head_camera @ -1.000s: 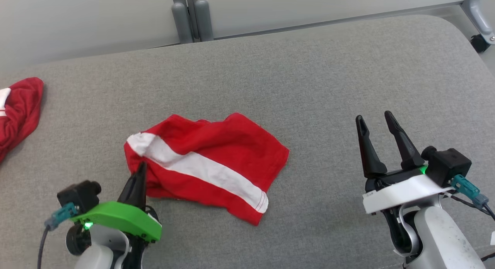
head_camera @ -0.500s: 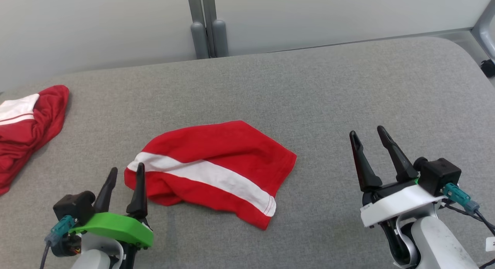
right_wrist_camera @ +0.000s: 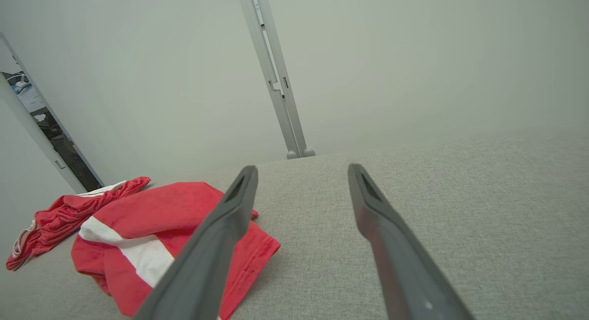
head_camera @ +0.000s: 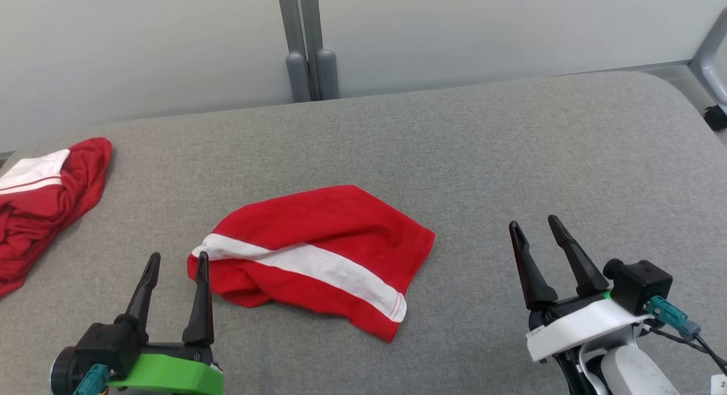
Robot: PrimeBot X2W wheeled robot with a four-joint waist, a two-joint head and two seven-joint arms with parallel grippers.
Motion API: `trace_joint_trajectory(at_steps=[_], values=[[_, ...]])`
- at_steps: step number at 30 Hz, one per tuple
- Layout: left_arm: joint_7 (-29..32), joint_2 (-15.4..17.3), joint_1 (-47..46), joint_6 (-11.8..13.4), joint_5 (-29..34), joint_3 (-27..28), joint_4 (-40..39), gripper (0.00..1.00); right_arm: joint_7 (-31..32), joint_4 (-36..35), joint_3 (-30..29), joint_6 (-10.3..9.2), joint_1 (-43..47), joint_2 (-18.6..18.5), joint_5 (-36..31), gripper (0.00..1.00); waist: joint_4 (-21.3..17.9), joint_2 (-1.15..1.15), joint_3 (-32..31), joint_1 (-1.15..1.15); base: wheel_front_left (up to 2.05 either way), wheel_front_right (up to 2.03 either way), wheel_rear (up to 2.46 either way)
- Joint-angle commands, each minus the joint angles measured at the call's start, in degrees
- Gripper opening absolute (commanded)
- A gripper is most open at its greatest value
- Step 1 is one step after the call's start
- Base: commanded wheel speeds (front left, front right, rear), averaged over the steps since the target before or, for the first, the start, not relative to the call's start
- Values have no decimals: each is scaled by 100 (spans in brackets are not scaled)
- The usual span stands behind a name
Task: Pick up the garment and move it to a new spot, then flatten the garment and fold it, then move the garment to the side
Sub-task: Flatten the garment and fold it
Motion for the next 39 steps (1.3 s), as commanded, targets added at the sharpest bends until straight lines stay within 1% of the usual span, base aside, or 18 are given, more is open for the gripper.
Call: trace_joint_trajectory(at_steps=[1, 5, 6, 8, 11, 15, 17, 23, 26, 27, 28, 29, 30, 35, 39], values=[[-1, -36, 79, -46, 106, 77, -26, 100, -17, -29, 18, -2, 76, -18, 14, 100, 12, 0, 10, 0, 0, 0, 0], [-2, -145, 92, -115, 262, 248, -15, 100, -17, 32, 65, -1, 31, -38, 30, 100, 68, 0, 47, 0, 0, 0, 0], [-2, -160, 95, -120, 291, 304, -18, 100, -17, 113, 98, -2, 37, -20, 86, 100, 89, 0, 68, 0, 0, 0, 0], [-2, -219, 99, -126, 341, 439, -20, 100, 61, 462, 383, 1, 11, -43, 224, 100, 167, 0, 110, 0, 0, 0, 0], [-1, -278, 65, -174, 428, 585, -1, 100, 367, 906, 754, 0, -214, 0, 646, 100, 367, 0, 162, 0, 0, 0, 0], [-2, -358, 42, -252, 525, 703, 32, 100, 885, 1421, 1070, -2, -442, 101, 1103, 100, 672, 0, 203, 0, 0, 0, 0], [-3, -406, 20, -289, 531, 758, 52, 100, 1043, 1591, 1197, -2, -587, 170, 1299, 100, 815, 0, 240, 0, 0, 0, 0], [-2, -506, -118, -437, 643, 806, 184, 100, 1386, 2228, 1510, -2, -888, 266, 1655, 100, 1197, 0, 349, 0, 0, 0, 0], [-3, -550, -154, -490, 693, 839, 234, 100, 1385, 2434, 1608, -2, -1004, 301, 1697, 100, 1313, 0, 376, 0, 0, 0, 0], [-2, -567, -168, -517, 708, 851, 247, 100, 1335, 2490, 1638, -2, -1019, 292, 1664, 83, 1342, 0, 376, 0, 0, 0, 0], [-3, -579, -174, -521, 715, 866, 256, 100, 1291, 2510, 1672, -2, -1035, 287, 1646, 46, 1353, 0, 375, 0, 0, 0, 0], [-3, -596, -181, -526, 733, 886, 276, 100, 1199, 2514, 1703, -2, -1057, 279, 1639, 16, 1364, 0, 374, 0, 0, 0, 0], [-3, -607, -183, -541, 748, 903, 292, 100, 1147, 2515, 1730, -2, -1071, 268, 1641, 0, 1368, 0, 371, 0, 0, 0, 0], [-3, -660, -151, -600, 784, 983, 392, 100, 925, 2558, 1782, -2, -1114, 127, 1658, 0, 1263, 0, 346, 0, 0, 0, 0], [-2, -680, -154, -644, 824, 1022, 425, 100, 571, 2471, 1634, -2, -1187, -28, 1574, 0, 1101, 0, 339, 0, 0, 0, 0]])
